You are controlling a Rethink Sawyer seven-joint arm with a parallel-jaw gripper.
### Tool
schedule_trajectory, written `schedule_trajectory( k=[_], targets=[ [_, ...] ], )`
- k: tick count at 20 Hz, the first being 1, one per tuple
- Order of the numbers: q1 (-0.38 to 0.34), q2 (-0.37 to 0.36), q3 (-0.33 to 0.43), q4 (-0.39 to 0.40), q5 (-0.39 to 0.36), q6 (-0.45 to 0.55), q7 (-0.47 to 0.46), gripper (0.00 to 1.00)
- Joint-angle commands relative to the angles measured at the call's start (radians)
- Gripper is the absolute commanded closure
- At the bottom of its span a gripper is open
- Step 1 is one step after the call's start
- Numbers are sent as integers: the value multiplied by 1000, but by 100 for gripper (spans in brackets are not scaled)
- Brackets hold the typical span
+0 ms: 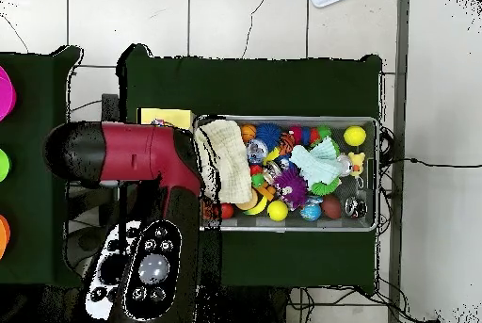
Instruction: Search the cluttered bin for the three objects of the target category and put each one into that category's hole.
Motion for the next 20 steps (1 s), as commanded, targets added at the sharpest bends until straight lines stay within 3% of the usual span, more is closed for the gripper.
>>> schedule_trajectory(
  k=[1,12,20],
  targets=[
    [-15,20,17,-140,-6,199,228,100],
    [-48,113,31,-322,-21,242,197,100],
    [-68,148,37,-368,-27,246,158,100]
  ],
)
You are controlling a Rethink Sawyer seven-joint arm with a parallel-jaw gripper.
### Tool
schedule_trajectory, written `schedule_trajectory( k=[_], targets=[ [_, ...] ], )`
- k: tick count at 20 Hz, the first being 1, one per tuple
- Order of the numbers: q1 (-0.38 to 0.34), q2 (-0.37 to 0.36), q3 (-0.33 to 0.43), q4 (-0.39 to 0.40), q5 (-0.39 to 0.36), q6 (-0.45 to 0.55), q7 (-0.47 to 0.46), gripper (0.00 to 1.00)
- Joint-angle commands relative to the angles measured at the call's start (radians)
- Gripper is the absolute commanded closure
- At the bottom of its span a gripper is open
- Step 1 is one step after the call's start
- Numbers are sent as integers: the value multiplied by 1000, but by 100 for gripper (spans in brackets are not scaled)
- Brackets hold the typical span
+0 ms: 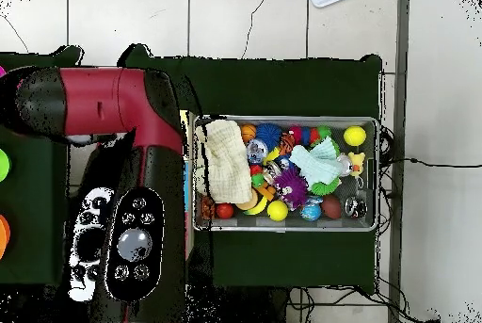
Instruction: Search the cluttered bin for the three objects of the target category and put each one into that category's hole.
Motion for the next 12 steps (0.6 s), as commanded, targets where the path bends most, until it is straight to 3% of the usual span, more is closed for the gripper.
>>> schedule_trajectory(
  k=[1,5,12],
  targets=[
    [-54,84,41,-44,-29,127,145,100],
    [-66,72,43,-24,-40,117,103,100],
    [-86,82,44,-60,-58,140,70,100]
  ],
)
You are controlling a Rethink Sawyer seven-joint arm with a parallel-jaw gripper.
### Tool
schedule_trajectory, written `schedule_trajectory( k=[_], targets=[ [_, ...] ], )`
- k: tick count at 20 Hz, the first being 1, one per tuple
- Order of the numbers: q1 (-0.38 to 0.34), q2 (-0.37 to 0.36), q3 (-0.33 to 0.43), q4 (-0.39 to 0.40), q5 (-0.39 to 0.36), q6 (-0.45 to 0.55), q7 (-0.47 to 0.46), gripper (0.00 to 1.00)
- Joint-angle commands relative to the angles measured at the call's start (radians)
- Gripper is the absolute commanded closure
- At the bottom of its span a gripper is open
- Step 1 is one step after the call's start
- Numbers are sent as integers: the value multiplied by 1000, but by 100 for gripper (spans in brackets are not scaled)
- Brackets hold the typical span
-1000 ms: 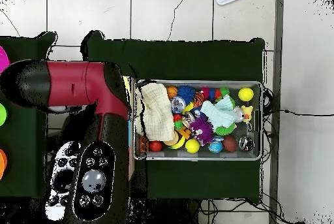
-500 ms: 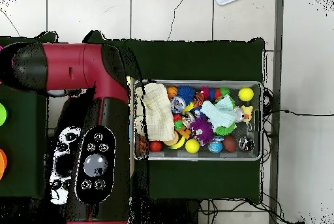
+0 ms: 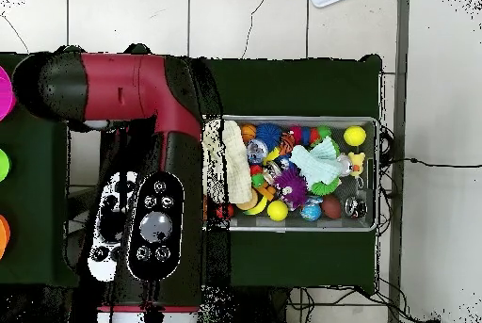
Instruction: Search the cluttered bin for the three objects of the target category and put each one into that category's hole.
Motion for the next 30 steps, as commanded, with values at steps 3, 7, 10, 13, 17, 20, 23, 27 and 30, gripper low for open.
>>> schedule_trajectory(
  k=[3,7,10,13,17,20,23,27,30],
  targets=[
    [-51,52,47,-14,-55,135,63,100],
    [-53,58,47,-12,-61,122,58,100],
    [-54,58,45,-10,-63,120,62,100],
    [-56,56,46,1,-68,107,50,100],
    [-59,59,46,25,-76,70,46,100],
    [-64,60,54,42,-87,41,28,100],
    [-68,60,62,61,-106,10,5,100],
    [-79,69,72,78,-131,-40,-8,100],
    [-88,71,84,97,-142,-78,-9,100]
  ],
)
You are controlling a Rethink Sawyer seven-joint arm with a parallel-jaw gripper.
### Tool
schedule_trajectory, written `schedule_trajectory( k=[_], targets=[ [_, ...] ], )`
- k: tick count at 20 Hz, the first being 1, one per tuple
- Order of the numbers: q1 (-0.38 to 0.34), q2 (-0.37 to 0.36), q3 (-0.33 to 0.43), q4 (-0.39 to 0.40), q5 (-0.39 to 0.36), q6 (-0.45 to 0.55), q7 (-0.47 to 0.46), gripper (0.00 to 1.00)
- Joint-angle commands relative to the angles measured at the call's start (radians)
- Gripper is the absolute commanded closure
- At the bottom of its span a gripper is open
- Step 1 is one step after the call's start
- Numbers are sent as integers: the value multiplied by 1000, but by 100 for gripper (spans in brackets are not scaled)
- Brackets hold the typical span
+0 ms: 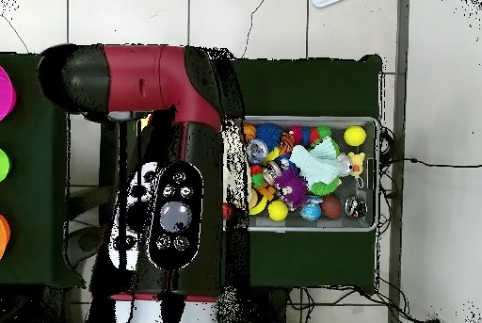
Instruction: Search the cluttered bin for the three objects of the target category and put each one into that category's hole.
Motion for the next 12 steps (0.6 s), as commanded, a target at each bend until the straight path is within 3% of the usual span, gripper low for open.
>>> schedule_trajectory(
  k=[1,12],
  targets=[
    [-49,53,87,141,-65,-83,-7,100],
    [-54,58,107,168,-60,-149,27,100]
  ],
)
